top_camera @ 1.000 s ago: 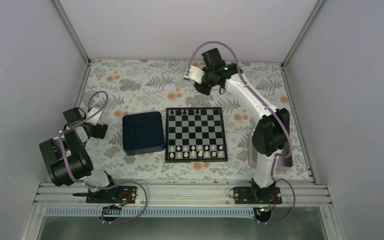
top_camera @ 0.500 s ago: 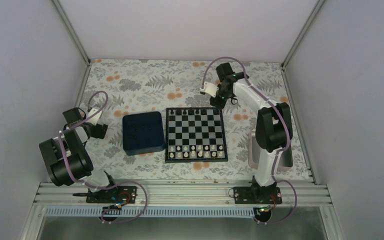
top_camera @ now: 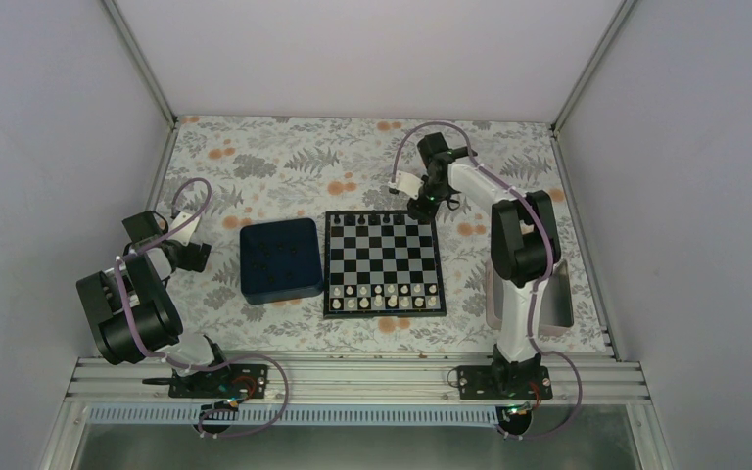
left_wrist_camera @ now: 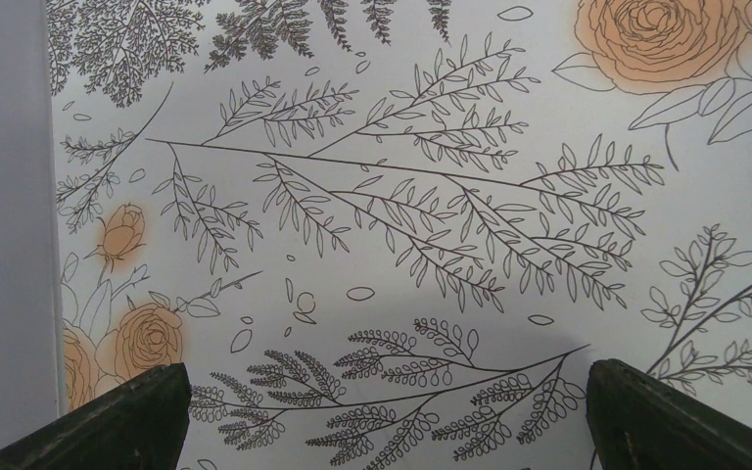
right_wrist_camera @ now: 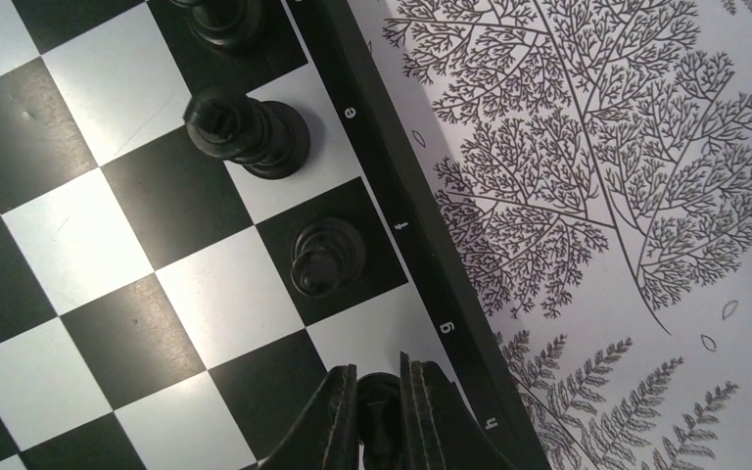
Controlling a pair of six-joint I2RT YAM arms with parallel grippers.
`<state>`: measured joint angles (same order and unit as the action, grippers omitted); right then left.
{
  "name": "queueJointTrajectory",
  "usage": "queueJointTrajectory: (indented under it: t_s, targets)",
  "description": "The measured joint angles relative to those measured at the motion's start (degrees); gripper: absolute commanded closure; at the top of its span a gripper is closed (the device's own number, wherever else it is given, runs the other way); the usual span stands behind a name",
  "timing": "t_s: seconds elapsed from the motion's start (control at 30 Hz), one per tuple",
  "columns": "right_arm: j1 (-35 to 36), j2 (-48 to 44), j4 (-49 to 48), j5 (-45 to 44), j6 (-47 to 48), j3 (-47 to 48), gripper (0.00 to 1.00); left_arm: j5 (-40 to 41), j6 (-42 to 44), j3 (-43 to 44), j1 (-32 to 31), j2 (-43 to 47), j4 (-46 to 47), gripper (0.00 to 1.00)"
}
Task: Set up the chess pieces on the board
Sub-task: Place the chess piece on the chessboard.
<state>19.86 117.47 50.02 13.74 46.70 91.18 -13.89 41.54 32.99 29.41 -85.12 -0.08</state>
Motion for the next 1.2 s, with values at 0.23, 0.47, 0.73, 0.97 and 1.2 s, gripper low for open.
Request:
queueJointTrajectory:
  t_s: [0.23,0.47,0.73,0.97,1.2]
  targets:
    - [0.0,0.9,-1.0,1.0,0.0,0.0,0.94,0.0,0.0,0.0,0.0,0.0,0.0,0.00]
    - [0.0,1.2,-1.6,1.3,0.0,0.1,0.94,-0.1,0.0,0.0,0.0,0.0,0.0,0.00]
    - [0.0,2.5,-2.0,1.8,0.0,0.1,0.92,-0.1,0.0,0.1,0.1,-0.1,-0.1,0.00]
    - [0.0,2.8,-2.0,1.9,0.0,0.1,0.84,-0.2,0.0,0.1,0.1,-0.2,-0.2,0.00]
    - [0.0,2.7,-1.9,1.7,-0.1,0.1,0.74,-0.2,0.0,0.1,0.1,-0.2,-0.2,0.00]
